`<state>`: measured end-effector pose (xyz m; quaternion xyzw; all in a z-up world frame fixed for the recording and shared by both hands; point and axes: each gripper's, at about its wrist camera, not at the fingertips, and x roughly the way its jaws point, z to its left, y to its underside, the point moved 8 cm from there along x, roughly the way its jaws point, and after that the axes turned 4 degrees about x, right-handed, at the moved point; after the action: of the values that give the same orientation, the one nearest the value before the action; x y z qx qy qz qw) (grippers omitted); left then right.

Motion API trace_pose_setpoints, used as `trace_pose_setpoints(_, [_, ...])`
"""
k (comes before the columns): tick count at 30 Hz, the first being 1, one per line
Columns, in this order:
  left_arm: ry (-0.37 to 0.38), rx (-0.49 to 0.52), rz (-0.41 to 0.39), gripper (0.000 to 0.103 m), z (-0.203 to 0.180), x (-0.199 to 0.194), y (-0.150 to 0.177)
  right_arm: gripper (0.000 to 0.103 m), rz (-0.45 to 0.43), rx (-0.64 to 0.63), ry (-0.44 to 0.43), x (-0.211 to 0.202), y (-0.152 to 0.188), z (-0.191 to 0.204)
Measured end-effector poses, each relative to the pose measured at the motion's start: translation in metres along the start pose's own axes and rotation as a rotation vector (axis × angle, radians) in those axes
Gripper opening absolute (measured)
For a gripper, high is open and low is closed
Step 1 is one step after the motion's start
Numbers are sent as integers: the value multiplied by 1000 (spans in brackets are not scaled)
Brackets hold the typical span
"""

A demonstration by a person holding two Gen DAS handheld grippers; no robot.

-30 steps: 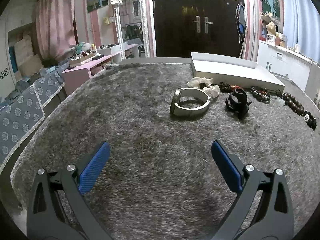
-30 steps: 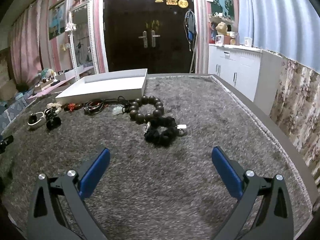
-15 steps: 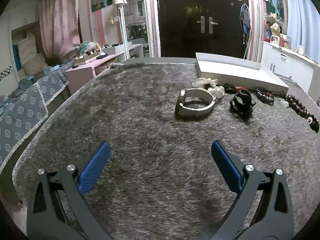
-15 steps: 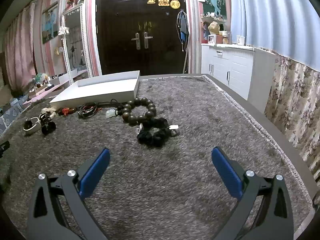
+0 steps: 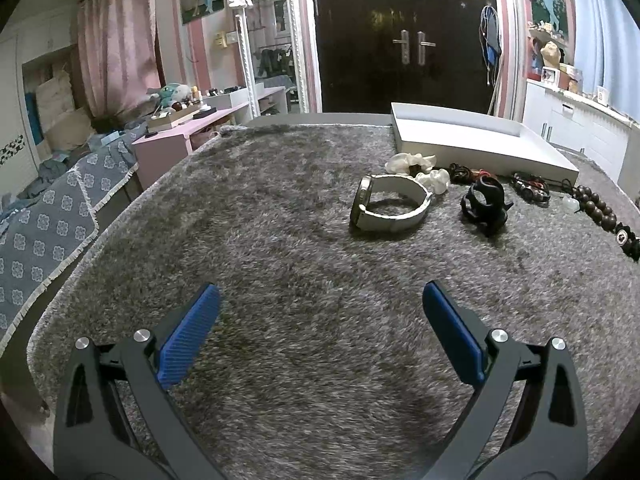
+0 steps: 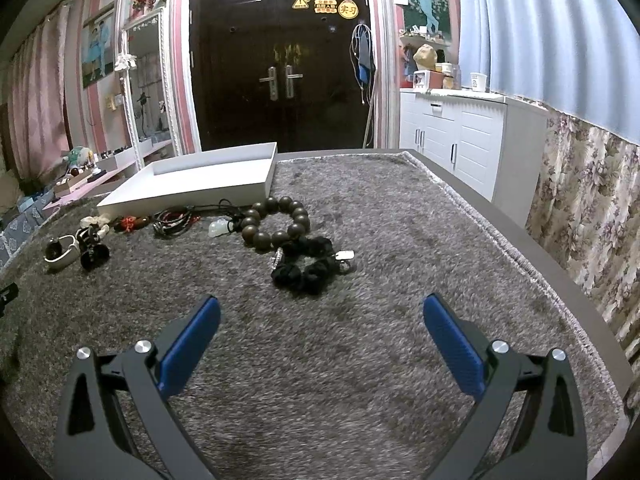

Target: Organize jewelry

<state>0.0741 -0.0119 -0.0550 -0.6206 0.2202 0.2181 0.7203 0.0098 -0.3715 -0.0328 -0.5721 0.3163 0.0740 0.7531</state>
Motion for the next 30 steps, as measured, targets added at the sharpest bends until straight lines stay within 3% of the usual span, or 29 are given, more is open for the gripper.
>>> trace_pose_setpoints(13, [3, -1, 0, 100, 0, -1, 0, 101, 21, -12, -6, 5, 2, 4])
trace_pose_setpoints(30, [9, 5, 60, 100, -10, 5, -6, 101, 96, -26, -38, 15, 0, 13])
